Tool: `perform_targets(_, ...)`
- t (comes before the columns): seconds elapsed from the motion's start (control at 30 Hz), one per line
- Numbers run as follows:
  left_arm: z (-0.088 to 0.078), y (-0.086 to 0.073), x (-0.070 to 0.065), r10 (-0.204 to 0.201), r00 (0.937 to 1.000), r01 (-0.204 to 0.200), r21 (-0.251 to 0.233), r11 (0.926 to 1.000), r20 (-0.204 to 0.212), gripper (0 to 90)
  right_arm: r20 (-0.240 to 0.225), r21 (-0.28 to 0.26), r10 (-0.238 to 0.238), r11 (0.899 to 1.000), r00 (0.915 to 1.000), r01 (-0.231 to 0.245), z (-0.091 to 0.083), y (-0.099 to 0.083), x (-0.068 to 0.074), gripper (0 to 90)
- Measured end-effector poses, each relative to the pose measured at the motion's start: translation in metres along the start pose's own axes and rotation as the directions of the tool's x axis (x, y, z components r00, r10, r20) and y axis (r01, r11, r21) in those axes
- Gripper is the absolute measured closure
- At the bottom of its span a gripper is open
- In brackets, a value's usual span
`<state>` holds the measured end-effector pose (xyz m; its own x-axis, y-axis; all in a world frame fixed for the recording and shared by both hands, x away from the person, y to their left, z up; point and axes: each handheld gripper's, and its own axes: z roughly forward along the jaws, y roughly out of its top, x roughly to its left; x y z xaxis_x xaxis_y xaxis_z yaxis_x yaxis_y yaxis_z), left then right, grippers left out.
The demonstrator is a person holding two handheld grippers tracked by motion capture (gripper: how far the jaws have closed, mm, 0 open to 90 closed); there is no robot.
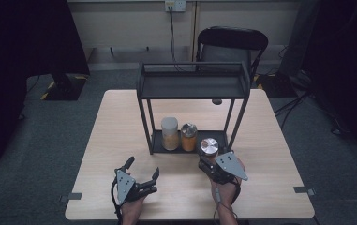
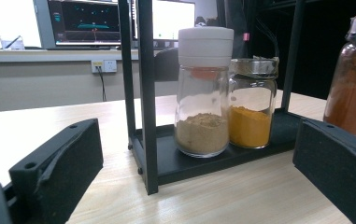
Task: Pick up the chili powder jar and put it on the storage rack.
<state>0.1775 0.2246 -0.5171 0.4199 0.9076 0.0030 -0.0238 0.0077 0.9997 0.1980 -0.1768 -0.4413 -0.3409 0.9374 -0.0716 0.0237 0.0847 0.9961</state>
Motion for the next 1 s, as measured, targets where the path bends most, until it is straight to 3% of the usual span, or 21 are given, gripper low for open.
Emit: perform_targets(1.0,0.0,0.0,0.0,0.001,1.0,-0.001,0.0,1.0,-0.001,1.0,0.058,-0.008,0.028,1.0,0.9979,-0.028,0.035,0.001,0.0,35.2)
